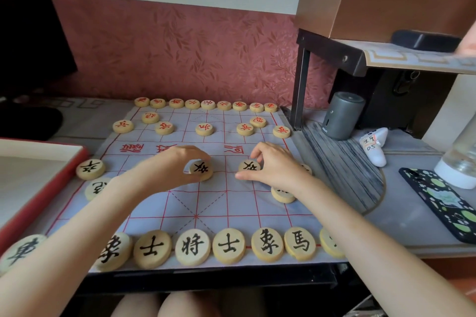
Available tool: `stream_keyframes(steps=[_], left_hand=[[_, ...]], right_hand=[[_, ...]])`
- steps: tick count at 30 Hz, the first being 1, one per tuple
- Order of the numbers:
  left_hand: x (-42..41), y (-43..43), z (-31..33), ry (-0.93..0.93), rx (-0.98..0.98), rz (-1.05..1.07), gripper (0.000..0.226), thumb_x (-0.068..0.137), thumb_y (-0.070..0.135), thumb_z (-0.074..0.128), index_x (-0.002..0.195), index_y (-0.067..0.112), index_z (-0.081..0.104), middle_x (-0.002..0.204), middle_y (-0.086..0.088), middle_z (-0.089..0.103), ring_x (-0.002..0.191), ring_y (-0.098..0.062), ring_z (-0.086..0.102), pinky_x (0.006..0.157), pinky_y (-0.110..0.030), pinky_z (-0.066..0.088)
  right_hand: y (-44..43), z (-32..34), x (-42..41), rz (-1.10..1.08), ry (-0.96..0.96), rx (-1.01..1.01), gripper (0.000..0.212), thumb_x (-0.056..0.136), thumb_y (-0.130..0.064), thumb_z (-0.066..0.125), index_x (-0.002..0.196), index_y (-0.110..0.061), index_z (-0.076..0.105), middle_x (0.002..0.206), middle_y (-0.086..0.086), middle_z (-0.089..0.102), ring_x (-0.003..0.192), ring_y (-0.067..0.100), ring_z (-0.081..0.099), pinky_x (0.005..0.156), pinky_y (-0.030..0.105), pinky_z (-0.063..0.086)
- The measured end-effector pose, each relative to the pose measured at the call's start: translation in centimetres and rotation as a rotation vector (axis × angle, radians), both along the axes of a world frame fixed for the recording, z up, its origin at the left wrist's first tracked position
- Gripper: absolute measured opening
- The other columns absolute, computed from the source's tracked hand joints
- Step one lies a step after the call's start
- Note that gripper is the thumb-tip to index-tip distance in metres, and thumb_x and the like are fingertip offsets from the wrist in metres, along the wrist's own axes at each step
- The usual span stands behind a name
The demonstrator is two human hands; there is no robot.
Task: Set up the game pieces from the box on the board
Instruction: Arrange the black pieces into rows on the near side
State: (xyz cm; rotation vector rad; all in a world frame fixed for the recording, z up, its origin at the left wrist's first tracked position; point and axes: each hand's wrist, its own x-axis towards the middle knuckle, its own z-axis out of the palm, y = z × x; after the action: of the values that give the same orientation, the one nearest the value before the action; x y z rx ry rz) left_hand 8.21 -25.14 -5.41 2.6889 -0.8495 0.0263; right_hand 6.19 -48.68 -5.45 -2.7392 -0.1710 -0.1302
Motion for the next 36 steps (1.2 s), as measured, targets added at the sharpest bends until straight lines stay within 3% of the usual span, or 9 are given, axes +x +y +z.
stream_keyframes(steps=[3, 7, 13, 17, 20, 24, 29, 32, 36], left_hand=[[0.0, -0.1, 0.1, -0.017, 0.035, -0.044, 0.042, 0.087, 0.028, 0.059, 0.129, 0.027, 0.051, 0.132, 0.012, 0.053, 0.117, -0.005, 0.051, 0.1, -0.018, 0.038], [0.2, -0.1, 0.1, -0.037, 0.011, -0.036, 0.036, 0.084, 0.035, 0.062, 0.119, 0.029, 0.059, 0.115, 0.009, 0.06, 0.079, 0.005, 0.052, 0.073, -0.008, 0.042], [-0.3, -2.0, -0.3, -0.193, 0.179, 0.218, 0.051, 0.077, 0.06, 0.055, 0.108, 0.021, 0.06, 0.102, 0.0, 0.056, 0.091, -0.02, 0.056, 0.064, -0.029, 0.043], [0.1, -2.7, -0.4, -0.223, 0.154, 0.266, 0.064, 0.071, 0.071, 0.051, 0.105, 0.017, 0.061, 0.103, 0.0, 0.056, 0.101, -0.019, 0.05, 0.065, -0.029, 0.039], [0.1, -2.3, -0.4, -0.174, 0.093, 0.229, 0.065, 0.072, 0.069, 0.053, 0.118, 0.022, 0.056, 0.119, 0.003, 0.052, 0.113, -0.017, 0.046, 0.076, -0.031, 0.043], [0.0, -0.8, -0.4, -0.038, -0.002, 0.074, 0.064, 0.071, 0.061, 0.058, 0.125, 0.027, 0.052, 0.13, 0.008, 0.049, 0.118, -0.014, 0.047, 0.092, -0.028, 0.042], [0.0, -0.2, -0.5, -0.019, -0.018, -0.023, 0.052, 0.08, 0.032, 0.067, 0.129, 0.028, 0.048, 0.132, 0.009, 0.049, 0.117, -0.01, 0.048, 0.092, -0.017, 0.035], [0.2, -0.4, -0.4, 0.002, -0.038, -0.014, 0.051, 0.081, 0.031, 0.065, 0.129, 0.028, 0.048, 0.133, 0.01, 0.049, 0.119, -0.01, 0.047, 0.096, -0.018, 0.035], [0.2, -0.8, -0.5, 0.004, -0.055, 0.004, 0.047, 0.083, 0.034, 0.063, 0.127, 0.026, 0.051, 0.128, 0.007, 0.054, 0.112, -0.012, 0.052, 0.092, -0.022, 0.041]], right_hand=[[0.5, -0.4, 0.3, -0.016, -0.025, -0.041, 0.056, 0.07, -0.057, 0.07, 0.106, -0.016, 0.053, 0.108, -0.002, 0.055, 0.104, 0.019, 0.05, 0.087, 0.032, 0.037], [0.6, -0.2, 0.2, 0.007, 0.044, 0.035, 0.044, 0.077, -0.039, 0.07, 0.112, -0.017, 0.055, 0.114, 0.0, 0.053, 0.111, 0.02, 0.049, 0.094, 0.033, 0.033], [-0.1, 0.3, 0.0, 0.11, 0.141, -0.075, 0.057, 0.086, -0.017, 0.055, 0.139, -0.03, 0.041, 0.145, 0.0, 0.039, 0.136, 0.019, 0.026, 0.102, 0.033, 0.017], [-0.3, 0.3, -0.2, 0.049, 0.065, 0.115, 0.053, 0.082, -0.039, 0.064, 0.131, -0.028, 0.047, 0.133, -0.006, 0.046, 0.127, 0.015, 0.039, 0.103, 0.031, 0.024], [0.2, -0.2, 0.0, -0.007, 0.023, 0.06, 0.058, 0.072, -0.053, 0.07, 0.117, -0.021, 0.054, 0.11, -0.007, 0.048, 0.115, 0.016, 0.046, 0.099, 0.034, 0.036], [0.4, -0.5, 0.3, -0.026, 0.046, 0.071, 0.05, 0.07, -0.044, 0.076, 0.109, -0.018, 0.057, 0.107, -0.004, 0.051, 0.109, 0.019, 0.05, 0.092, 0.034, 0.041], [0.0, 0.2, 0.0, 0.076, 0.164, 0.184, 0.06, 0.075, -0.017, 0.076, 0.13, -0.017, 0.053, 0.129, -0.001, 0.055, 0.12, 0.014, 0.05, 0.092, 0.022, 0.036], [-0.4, 0.2, -0.3, 0.068, 0.172, 0.268, 0.069, 0.072, -0.022, 0.079, 0.134, -0.022, 0.048, 0.129, -0.005, 0.053, 0.119, 0.01, 0.048, 0.092, 0.022, 0.035], [-0.7, -0.3, -0.4, 0.029, 0.115, 0.226, 0.06, 0.069, -0.032, 0.08, 0.122, -0.019, 0.056, 0.112, -0.006, 0.058, 0.1, 0.008, 0.052, 0.089, 0.025, 0.043]])
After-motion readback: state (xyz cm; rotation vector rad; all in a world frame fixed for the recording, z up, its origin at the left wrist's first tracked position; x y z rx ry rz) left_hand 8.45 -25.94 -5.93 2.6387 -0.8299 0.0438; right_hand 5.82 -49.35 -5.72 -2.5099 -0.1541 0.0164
